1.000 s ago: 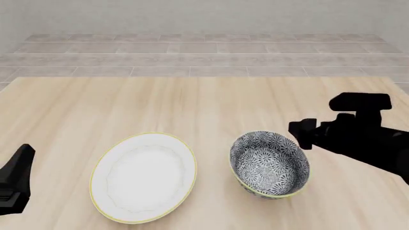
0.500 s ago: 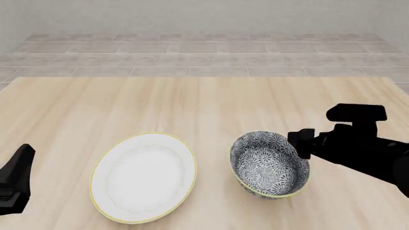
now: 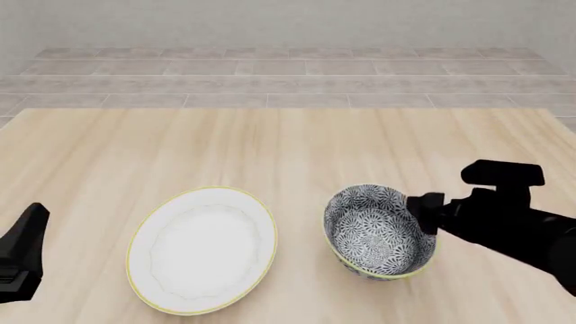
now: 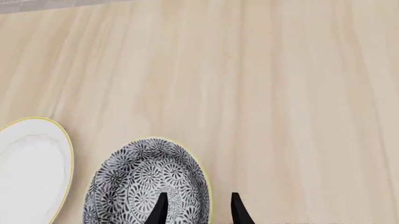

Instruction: Put the bowl on the plate.

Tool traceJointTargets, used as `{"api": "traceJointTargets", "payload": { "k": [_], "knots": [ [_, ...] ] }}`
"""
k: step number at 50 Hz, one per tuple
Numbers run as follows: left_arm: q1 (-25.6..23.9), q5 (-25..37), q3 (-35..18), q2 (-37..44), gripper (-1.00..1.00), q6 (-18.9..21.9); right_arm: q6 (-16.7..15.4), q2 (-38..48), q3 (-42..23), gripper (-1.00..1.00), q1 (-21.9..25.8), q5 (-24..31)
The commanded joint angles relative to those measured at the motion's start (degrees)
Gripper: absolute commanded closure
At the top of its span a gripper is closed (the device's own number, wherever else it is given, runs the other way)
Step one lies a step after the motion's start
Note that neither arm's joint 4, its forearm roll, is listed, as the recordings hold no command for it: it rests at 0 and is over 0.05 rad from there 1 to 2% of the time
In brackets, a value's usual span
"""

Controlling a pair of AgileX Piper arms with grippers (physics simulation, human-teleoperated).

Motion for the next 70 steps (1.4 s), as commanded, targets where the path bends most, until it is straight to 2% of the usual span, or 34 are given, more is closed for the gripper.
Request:
{"api": "traceJointTargets", "payload": {
  "k": [1, 23, 70],
  "knots": [
    [0.00, 0.00, 0.00, 0.00, -1.00, 0.00, 1.02, 0.89, 1.31, -1.00, 0.06, -1.93],
    [0.00, 0.00, 0.00, 0.00, -1.00, 0.00, 3.68, 5.76, 4.52, -1.00, 1.77, -8.70],
    [0.00, 0.00, 0.00, 0.00, -1.00, 0.00, 5.80, 10.50, 7.27, -1.00, 2.78, -15.47]
  ]
}}
